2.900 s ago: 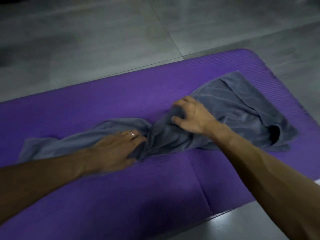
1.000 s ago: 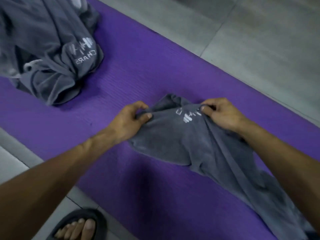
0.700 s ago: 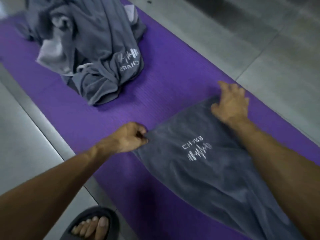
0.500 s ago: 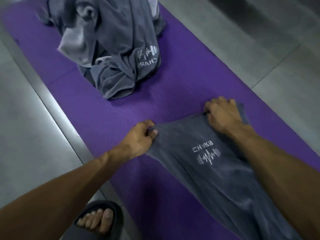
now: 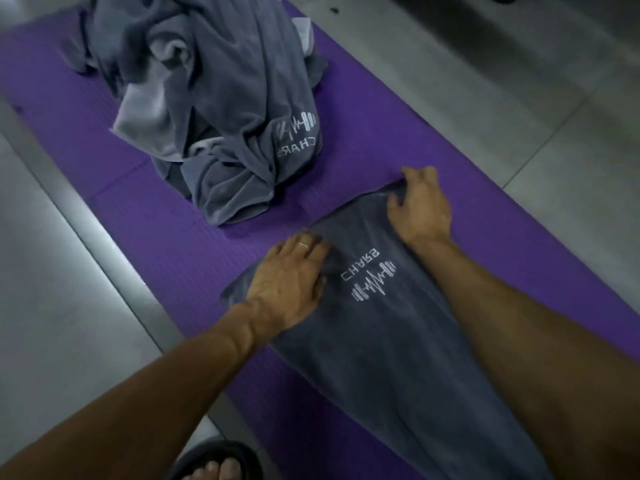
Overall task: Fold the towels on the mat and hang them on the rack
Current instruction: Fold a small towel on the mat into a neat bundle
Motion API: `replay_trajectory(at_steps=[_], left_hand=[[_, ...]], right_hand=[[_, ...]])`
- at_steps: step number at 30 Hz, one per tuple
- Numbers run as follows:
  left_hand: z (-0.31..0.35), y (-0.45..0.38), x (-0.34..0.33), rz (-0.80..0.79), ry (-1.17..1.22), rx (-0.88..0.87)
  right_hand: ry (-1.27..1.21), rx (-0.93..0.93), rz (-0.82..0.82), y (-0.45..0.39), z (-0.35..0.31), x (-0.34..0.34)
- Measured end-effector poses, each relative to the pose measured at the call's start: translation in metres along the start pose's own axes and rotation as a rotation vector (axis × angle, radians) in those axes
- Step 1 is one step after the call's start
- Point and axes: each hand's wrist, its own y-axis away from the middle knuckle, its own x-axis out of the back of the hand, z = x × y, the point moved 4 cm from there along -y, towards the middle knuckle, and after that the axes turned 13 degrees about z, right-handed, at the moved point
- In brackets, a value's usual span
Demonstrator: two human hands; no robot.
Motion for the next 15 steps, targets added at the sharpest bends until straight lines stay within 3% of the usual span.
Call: replay_trajectory(at_steps=[1,3,6,11,15], left_hand=[[0.01,-0.005,-0.012,-0.077,0.013,-0.047],[0.02,-0.016,-0.028,-0.183,-0.006,-0.105],[0.019,-0.029,-0.037,-0.193,-0.047,-0.132],[0.011,-0.034,-0.043,-0.149,-0.078,-0.174],[0.015,-0.051,-0.035,-0.062,-0.071,-0.255]], right_hand=[[0.055,-0.08,0.026,-0.006,0.02,0.006],[0.106,-0.251,-0.072,-0.014,0.057,0.01],[0.007,-0.34,-0.229,-0.025,0.074,0.003],[-0.088,-0.402,-0.03,-0.063,0.053,-0.008],[-0.086,-0.359,-0.056,-0.071,0.049,-0.023]])
